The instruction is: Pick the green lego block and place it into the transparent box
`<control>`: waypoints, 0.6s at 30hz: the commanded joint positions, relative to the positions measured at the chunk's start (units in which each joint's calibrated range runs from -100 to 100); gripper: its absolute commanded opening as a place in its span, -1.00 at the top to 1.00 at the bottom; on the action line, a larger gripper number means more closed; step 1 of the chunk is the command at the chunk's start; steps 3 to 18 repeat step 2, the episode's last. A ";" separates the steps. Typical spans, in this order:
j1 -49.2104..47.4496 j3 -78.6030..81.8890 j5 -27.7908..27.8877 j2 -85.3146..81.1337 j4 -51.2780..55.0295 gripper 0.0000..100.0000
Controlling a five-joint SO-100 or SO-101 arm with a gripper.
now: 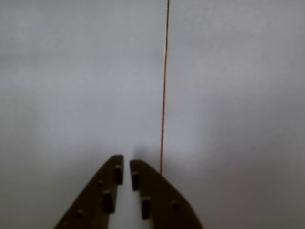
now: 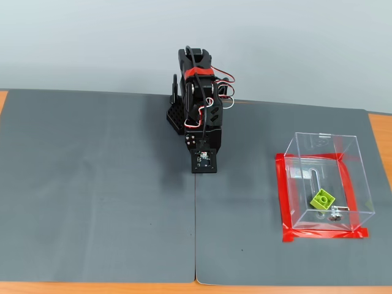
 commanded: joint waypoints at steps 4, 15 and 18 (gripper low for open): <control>-0.03 -3.74 0.13 0.00 0.24 0.96; -0.03 -3.74 0.13 0.00 0.24 0.96; -0.03 -3.74 0.13 0.00 0.24 0.96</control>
